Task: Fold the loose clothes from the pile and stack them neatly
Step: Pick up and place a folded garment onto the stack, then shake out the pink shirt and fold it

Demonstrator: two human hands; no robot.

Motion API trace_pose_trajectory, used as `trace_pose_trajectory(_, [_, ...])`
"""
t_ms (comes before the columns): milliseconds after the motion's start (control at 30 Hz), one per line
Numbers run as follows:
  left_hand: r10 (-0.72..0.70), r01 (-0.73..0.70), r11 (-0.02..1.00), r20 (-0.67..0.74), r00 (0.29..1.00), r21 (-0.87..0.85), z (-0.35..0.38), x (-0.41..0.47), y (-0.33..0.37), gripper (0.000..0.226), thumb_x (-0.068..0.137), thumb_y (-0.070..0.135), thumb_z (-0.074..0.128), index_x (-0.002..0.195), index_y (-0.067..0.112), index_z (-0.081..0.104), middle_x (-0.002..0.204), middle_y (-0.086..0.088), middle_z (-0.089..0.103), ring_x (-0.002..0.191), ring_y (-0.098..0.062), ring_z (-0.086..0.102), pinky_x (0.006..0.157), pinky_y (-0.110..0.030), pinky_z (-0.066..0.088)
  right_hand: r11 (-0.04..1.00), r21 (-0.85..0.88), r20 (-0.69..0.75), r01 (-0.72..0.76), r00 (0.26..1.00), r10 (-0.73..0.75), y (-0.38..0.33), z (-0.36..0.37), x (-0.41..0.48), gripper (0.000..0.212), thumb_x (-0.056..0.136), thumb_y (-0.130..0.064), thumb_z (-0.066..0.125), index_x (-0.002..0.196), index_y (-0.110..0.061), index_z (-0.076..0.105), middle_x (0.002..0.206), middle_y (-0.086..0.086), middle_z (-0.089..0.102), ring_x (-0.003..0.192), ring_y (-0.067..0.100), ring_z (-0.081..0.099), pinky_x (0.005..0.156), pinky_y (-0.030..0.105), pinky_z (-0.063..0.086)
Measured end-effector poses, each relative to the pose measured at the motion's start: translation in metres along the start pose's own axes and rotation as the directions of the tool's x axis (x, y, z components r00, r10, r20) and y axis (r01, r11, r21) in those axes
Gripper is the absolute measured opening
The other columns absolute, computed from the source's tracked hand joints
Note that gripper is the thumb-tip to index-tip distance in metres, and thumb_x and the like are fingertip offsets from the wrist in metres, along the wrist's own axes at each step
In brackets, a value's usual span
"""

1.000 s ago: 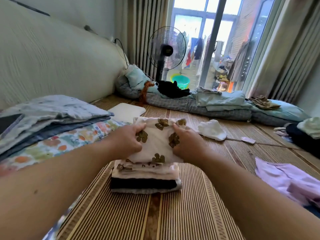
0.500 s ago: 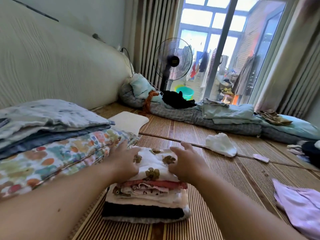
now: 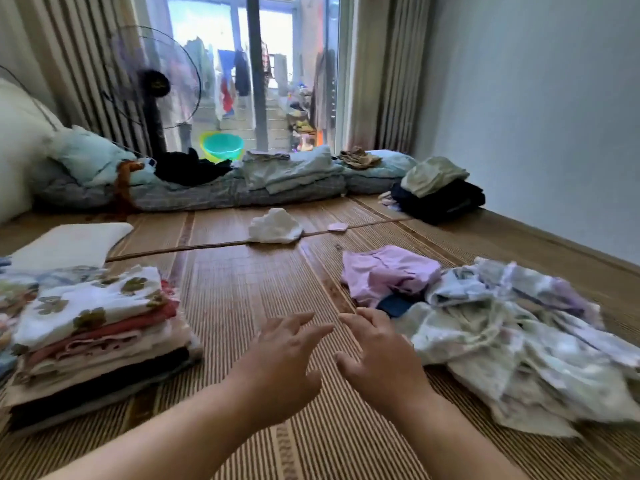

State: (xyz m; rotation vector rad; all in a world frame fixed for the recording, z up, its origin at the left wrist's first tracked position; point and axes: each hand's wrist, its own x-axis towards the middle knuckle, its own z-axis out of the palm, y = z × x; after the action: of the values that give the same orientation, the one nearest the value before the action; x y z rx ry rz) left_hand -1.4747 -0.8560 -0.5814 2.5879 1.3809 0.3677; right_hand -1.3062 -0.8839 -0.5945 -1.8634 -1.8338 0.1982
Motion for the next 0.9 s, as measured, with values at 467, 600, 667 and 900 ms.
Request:
trace_pose_trajectory(467, [-0.192,0.192,0.981,-0.058,0.980,-0.013,0.113,0.190,0.113,0.059,0.089,0.047,0.049,0.143,0.026,0.036,0.145,-0.003,0.041,0.129,-0.028,0.040,0.106,-0.039,0.034,0.960,-0.059,-0.146,-0.274,0.954,0.263,0.211,-0.090,-0.026,0.043,0.084,-0.043,0.056,0.127,-0.036,0.053,0.128,-0.006,0.048,0.117,0.019,0.052,0.096,0.039,0.040])
trace_pose_trajectory(600, [-0.229,0.226,0.954,-0.012,0.973,0.195,0.113,0.220,0.094,0.038,0.090,0.036,0.049,0.128,0.033,0.052,0.124,-0.002,0.059,0.106,-0.025,0.059,0.082,-0.037,0.051,0.975,-0.054,-0.025,-0.217,0.976,0.216,0.216,-0.075,-0.021,0.048,0.084,-0.045,0.052,0.131,-0.038,0.050,0.129,-0.009,0.047,0.121,0.016,0.048,0.103,0.039,0.034])
trace_pose_trajectory(667, [-0.249,0.248,0.945,-0.023,0.968,0.214,0.112,0.225,0.091,0.030,0.093,0.033,0.043,0.116,0.029,0.062,0.113,-0.002,0.066,0.095,-0.023,0.063,0.074,-0.033,0.051,0.979,-0.054,0.029,-0.195,0.980,0.197,0.212,-0.070,-0.017,0.047,0.084,-0.044,0.051,0.131,-0.038,0.050,0.131,-0.010,0.046,0.123,0.016,0.045,0.107,0.041,0.029])
trace_pose_trajectory(900, [-0.233,0.185,0.910,-0.087,0.969,-0.371,0.030,0.227,0.109,0.019,0.094,0.014,0.052,0.081,0.006,0.061,0.073,-0.007,0.061,0.069,-0.020,0.055,0.068,-0.031,0.046,0.988,0.002,0.000,-0.157,0.988,0.157,0.188,-0.072,-0.002,0.044,0.088,-0.042,0.049,0.132,-0.037,0.052,0.131,-0.011,0.051,0.122,0.013,0.048,0.111,0.043,0.027])
